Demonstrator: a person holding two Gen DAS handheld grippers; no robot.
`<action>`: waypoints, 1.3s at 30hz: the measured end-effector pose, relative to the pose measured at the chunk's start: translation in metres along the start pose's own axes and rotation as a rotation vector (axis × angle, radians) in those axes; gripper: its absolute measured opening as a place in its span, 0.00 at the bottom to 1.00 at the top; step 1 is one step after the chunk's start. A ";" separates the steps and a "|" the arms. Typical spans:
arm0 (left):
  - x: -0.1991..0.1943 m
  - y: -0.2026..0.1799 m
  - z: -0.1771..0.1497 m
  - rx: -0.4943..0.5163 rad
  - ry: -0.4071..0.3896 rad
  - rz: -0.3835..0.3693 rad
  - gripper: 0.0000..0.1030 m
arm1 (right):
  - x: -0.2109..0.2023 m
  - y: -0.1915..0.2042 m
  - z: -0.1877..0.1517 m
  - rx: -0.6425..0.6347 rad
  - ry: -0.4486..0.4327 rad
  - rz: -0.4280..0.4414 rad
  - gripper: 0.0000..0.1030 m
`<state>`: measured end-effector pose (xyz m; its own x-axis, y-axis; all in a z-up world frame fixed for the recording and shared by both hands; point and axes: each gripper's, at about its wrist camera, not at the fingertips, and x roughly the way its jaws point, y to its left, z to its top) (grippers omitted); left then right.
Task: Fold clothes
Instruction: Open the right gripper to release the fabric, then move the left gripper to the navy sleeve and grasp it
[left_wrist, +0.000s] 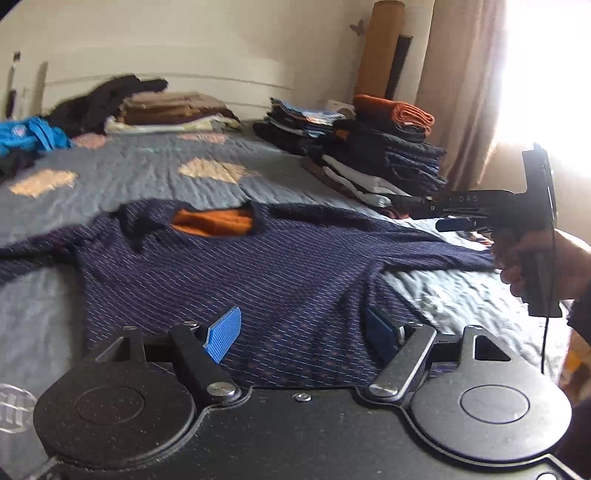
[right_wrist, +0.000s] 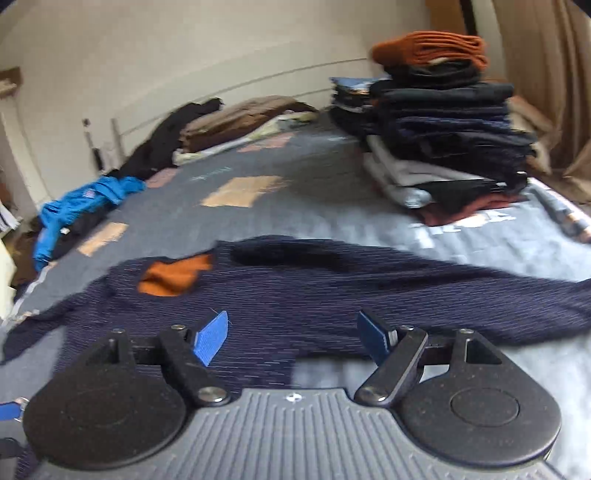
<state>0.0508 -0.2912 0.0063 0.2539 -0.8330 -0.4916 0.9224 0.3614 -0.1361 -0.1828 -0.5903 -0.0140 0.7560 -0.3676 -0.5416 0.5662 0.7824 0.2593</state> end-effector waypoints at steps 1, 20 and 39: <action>0.000 0.004 0.002 0.007 -0.005 0.019 0.71 | 0.006 0.015 -0.003 -0.016 -0.004 0.007 0.74; 0.012 0.212 0.013 0.356 0.168 0.624 0.71 | 0.051 0.093 0.014 0.017 0.017 0.256 0.76; 0.015 0.305 -0.097 0.967 0.452 0.937 0.67 | 0.035 0.247 -0.024 -0.170 0.111 0.623 0.78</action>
<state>0.3080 -0.1526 -0.1256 0.9291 -0.1791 -0.3235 0.3469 0.1187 0.9304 -0.0242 -0.3978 0.0125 0.8823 0.2269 -0.4124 -0.0334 0.9041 0.4260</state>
